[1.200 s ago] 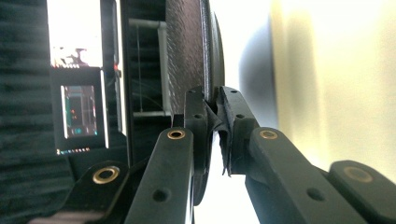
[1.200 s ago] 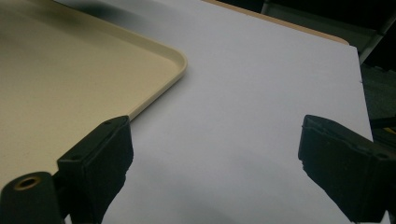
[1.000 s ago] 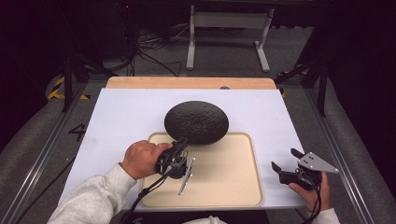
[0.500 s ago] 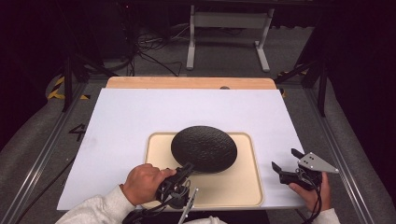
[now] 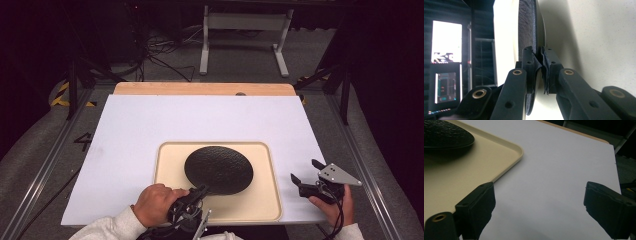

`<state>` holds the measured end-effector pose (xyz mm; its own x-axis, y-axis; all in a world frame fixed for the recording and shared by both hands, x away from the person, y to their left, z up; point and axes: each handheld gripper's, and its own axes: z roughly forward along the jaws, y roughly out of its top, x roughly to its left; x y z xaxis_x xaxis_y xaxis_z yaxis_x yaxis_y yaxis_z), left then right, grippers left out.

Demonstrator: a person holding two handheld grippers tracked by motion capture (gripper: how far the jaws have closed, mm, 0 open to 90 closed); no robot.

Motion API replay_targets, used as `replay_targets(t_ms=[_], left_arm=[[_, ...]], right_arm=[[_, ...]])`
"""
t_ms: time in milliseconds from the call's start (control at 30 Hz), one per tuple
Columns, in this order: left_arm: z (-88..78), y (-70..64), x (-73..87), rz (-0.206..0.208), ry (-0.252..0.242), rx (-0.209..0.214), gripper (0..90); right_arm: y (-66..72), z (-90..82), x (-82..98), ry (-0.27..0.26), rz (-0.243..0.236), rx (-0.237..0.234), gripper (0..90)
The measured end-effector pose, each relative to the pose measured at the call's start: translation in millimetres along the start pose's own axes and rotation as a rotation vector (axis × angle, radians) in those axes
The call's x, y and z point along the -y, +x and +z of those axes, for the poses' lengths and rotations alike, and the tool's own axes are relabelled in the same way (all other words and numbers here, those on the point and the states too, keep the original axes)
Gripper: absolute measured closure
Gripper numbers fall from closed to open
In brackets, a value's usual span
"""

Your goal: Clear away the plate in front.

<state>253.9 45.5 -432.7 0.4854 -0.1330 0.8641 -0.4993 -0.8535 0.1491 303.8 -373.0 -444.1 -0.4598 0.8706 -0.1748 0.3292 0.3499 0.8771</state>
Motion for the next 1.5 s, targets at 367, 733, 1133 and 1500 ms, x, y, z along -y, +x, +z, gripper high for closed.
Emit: replay_targets(t_ms=[367, 733, 1133, 1500], left_arm=[[9.1, -8.5, 6.5, -0.048, -0.015, 0.076, 85.8], [13.4, -5.1, 14.1, -0.096, -0.035, 0.125, 82.5], [19.8, -8.3, 22.3, -0.189, -0.051, 0.22, 75.3], [21.1, -8.3, 28.3, -0.277, -0.083, 0.293, 72.0]], right_arm=[[-1.3, 0.1, 0.7, -0.004, 0.012, -0.007, 11.0], [-1.5, 0.3, 0.9, -0.002, 0.012, -0.008, 11.0], [-2.2, 0.2, 0.9, -0.003, 0.013, -0.005, 11.0], [-1.5, -0.1, 0.6, -0.003, 0.01, -0.003, 11.1]])
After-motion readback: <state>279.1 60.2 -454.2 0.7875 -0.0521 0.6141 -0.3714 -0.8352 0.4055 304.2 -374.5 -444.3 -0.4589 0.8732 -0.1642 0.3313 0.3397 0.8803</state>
